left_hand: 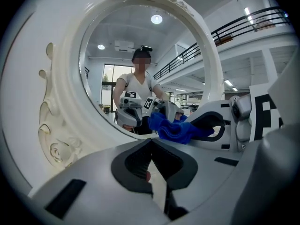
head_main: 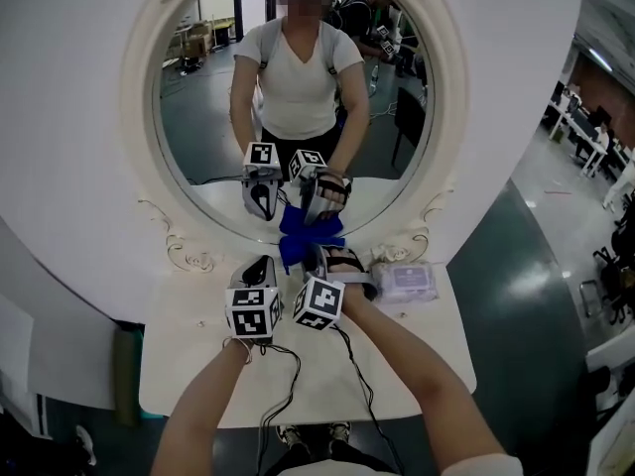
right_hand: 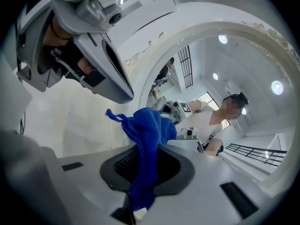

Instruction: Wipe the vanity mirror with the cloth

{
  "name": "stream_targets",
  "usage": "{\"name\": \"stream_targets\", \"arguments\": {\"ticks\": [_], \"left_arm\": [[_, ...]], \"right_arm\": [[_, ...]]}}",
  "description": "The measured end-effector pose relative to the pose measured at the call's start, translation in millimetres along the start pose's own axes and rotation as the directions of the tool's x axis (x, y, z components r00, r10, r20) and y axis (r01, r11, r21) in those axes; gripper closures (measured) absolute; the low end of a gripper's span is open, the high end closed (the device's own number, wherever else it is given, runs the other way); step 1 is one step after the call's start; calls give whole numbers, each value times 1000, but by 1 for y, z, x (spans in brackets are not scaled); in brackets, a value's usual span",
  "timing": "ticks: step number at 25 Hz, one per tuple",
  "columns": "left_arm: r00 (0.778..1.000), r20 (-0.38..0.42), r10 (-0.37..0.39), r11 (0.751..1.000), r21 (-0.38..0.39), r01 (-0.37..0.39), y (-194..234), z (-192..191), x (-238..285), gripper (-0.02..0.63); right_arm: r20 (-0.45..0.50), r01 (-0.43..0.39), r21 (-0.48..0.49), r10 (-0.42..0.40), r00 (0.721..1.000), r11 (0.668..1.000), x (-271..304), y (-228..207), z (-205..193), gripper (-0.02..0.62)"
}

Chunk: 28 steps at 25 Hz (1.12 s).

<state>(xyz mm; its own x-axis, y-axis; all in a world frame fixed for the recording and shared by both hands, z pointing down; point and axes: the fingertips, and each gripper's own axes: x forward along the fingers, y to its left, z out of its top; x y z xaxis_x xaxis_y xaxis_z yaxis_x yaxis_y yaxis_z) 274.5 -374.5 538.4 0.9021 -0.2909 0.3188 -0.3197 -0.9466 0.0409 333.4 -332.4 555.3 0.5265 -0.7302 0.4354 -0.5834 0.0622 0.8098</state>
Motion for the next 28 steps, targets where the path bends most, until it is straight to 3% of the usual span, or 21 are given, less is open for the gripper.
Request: {"name": "stream_targets", "arguments": {"ticks": [7, 12, 19, 24, 28], "left_arm": [[999, 19, -29, 999, 45, 28, -1, 1, -7, 603], [997, 62, -39, 998, -54, 43, 4, 8, -19, 603], [991, 124, -53, 988, -135, 70, 11, 23, -54, 603], [983, 175, -52, 985, -152, 79, 15, 42, -91, 603], [981, 186, -54, 981, -172, 87, 17, 44, -115, 603]], "right_arm": [[-5, -8, 3, 8, 1000, 1000, 7, 5, 5, 529], [6, 17, 45, -18, 1000, 999, -1, -1, 6, 529], [43, 55, 209, -65, 997, 976, -38, -26, 13, 529], [76, 77, 359, -112, 991, 930, -73, -46, 17, 529], [100, 89, 525, -165, 981, 846, -102, -56, 21, 529]]}}
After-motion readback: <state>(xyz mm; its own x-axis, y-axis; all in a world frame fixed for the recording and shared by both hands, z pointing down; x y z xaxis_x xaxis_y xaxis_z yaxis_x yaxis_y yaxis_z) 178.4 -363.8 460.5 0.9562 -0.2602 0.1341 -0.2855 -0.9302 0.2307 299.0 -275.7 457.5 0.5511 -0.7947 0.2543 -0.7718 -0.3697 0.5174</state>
